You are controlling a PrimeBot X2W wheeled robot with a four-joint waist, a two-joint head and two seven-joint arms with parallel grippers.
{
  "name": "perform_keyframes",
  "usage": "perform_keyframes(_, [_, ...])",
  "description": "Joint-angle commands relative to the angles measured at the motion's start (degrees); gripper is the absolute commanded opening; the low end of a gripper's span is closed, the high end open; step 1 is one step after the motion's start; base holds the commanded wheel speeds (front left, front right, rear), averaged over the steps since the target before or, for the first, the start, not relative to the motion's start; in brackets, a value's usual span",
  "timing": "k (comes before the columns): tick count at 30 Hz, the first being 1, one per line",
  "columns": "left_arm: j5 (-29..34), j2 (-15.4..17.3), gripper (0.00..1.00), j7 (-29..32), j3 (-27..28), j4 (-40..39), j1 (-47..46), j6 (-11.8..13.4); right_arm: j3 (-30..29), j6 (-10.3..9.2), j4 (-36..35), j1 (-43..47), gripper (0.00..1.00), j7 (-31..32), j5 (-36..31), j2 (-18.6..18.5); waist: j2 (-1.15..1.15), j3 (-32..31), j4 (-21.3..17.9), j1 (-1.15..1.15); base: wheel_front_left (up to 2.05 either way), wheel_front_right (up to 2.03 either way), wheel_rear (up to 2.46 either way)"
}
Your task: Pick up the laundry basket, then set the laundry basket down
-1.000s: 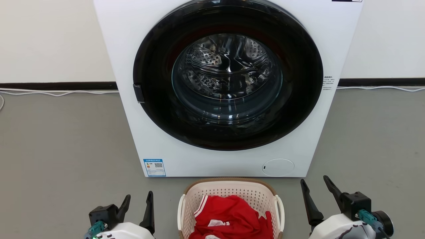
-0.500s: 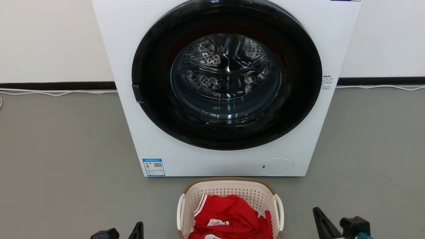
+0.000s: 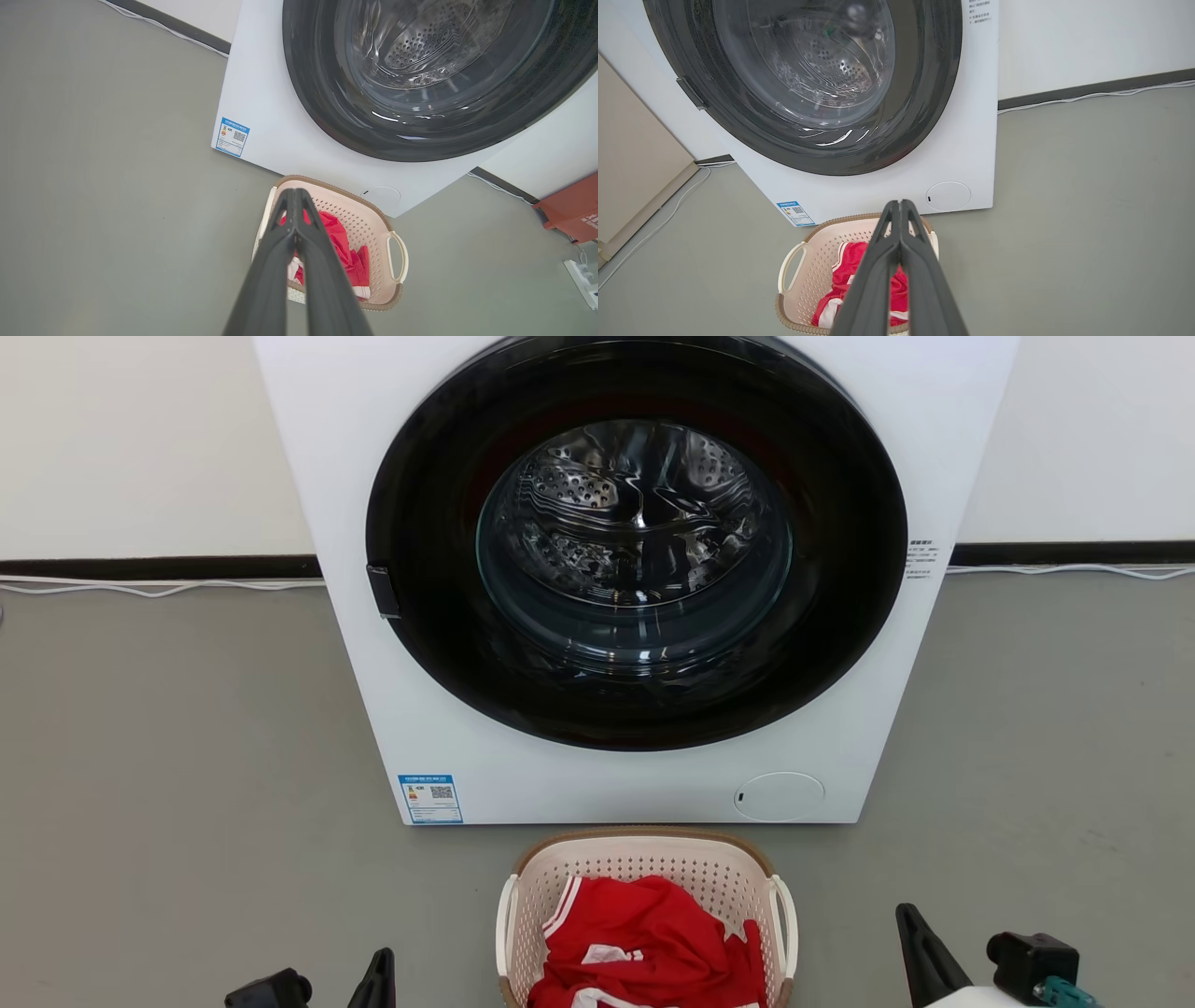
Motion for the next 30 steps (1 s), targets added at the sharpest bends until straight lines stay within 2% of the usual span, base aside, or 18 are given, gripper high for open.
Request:
perform_keyframes(1, [-1.73, 0.11, 0.0, 0.53, 0.93, -2.03, -2.71, -0.59, -0.31, 0.07, -2.08, -2.35, 0.0, 0.42, 2.45, -0.13, 0.0, 0.1, -0.01, -0.02, 0.0, 0.0, 0.0])
perform_keyframes(30, [-17.73, -0.03, 0.0, 5.27, 4.47, -6.38, -3.45, -2.31, -1.92, 0.16, -6.52, -2.77, 0.0, 5.13, 23.51, -0.17, 0.0, 1.63, -0.21, -0.02, 0.0, 0.0, 0.0])
